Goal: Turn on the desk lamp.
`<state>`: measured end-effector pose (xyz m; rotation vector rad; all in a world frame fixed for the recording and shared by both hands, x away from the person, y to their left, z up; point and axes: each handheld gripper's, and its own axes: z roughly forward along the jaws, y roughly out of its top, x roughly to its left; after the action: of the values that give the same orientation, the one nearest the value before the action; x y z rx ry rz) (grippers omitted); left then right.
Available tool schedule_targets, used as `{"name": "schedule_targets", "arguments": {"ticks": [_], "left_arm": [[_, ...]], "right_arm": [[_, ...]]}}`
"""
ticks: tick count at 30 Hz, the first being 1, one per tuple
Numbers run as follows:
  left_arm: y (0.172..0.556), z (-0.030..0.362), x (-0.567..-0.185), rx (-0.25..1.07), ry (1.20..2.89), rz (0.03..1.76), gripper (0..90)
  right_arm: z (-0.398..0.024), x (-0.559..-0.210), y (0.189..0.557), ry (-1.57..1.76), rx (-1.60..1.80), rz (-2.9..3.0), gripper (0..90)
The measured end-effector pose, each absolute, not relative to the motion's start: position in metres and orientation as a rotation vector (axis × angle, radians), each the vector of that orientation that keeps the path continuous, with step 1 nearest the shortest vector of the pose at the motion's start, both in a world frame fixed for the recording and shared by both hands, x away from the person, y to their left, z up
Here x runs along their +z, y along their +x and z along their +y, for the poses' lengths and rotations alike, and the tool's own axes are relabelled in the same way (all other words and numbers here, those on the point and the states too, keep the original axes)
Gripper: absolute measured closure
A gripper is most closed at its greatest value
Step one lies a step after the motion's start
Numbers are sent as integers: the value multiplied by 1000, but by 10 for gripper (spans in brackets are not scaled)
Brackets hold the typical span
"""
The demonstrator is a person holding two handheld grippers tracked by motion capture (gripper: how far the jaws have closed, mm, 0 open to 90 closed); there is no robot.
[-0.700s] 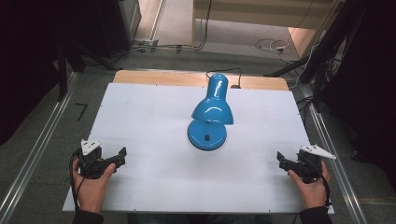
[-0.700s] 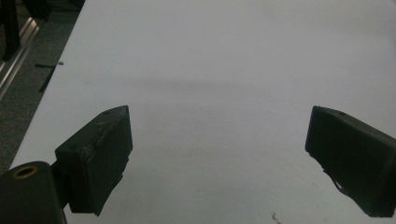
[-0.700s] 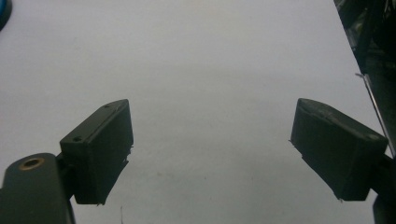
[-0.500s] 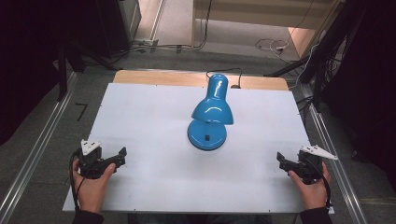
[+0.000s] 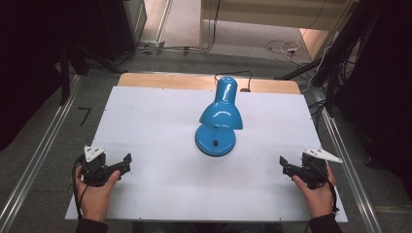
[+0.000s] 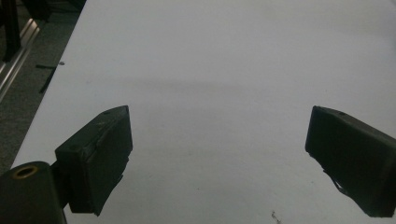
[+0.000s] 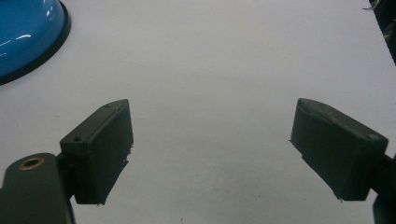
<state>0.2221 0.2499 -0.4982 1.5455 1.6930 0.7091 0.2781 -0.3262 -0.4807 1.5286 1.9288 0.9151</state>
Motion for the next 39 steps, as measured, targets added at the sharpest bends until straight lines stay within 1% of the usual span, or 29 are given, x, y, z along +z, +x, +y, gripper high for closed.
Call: {"name": "schedule_targets", "arguments": {"ticks": [21,39], "left_arm": [[222,251,-498,710,1543,1693,82],[222,250,-499,708,1546,1691,82]], "right_arm": [[-312,-481,282,1501,933,1972,116],[-286,-479,288,1447,958,2025,116]]}}
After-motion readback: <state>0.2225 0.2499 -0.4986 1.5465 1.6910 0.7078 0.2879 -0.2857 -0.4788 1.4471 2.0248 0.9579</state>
